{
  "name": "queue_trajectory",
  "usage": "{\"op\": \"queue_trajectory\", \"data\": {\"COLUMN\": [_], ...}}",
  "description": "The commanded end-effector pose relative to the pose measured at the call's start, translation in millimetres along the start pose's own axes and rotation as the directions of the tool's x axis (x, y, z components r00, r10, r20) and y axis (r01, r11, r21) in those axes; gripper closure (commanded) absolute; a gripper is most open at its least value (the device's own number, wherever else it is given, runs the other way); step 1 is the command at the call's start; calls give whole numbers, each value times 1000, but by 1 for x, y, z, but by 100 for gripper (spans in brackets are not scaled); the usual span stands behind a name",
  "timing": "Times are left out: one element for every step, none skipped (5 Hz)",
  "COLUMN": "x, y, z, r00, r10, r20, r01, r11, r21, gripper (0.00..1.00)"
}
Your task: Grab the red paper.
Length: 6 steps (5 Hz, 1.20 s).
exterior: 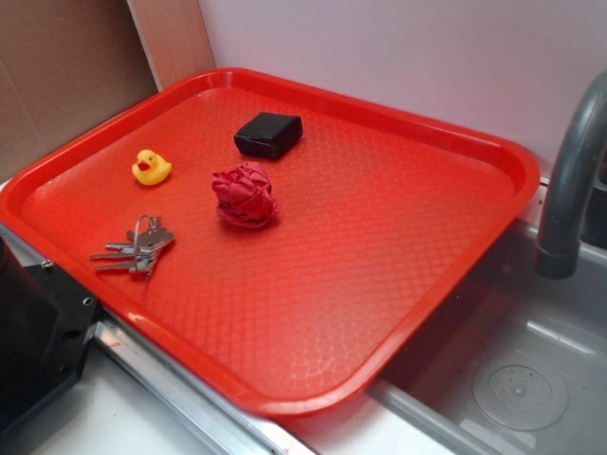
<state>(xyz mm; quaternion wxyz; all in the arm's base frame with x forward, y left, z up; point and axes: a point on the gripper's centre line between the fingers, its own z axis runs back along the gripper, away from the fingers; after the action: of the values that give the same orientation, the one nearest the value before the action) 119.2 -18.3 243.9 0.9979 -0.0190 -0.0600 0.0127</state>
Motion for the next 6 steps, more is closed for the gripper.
{"op": "queue_trajectory", "data": {"x": [0, 29, 47, 56, 66, 81], "y": [0, -12, -13, -20, -26, -25], "z": [0, -54, -100, -140, -186, -215], "r00": [1000, 989, 984, 976, 962, 941], "r10": [0, -144, -176, -212, -268, -332], "r20": [0, 11, 33, 46, 52, 65], "r01": [0, 144, 174, 211, 267, 331], "r11": [1000, 989, 983, 977, 964, 943], "r21": [0, 11, 63, 24, 13, 37], "gripper": [0, 0, 0, 0, 0, 0]}}
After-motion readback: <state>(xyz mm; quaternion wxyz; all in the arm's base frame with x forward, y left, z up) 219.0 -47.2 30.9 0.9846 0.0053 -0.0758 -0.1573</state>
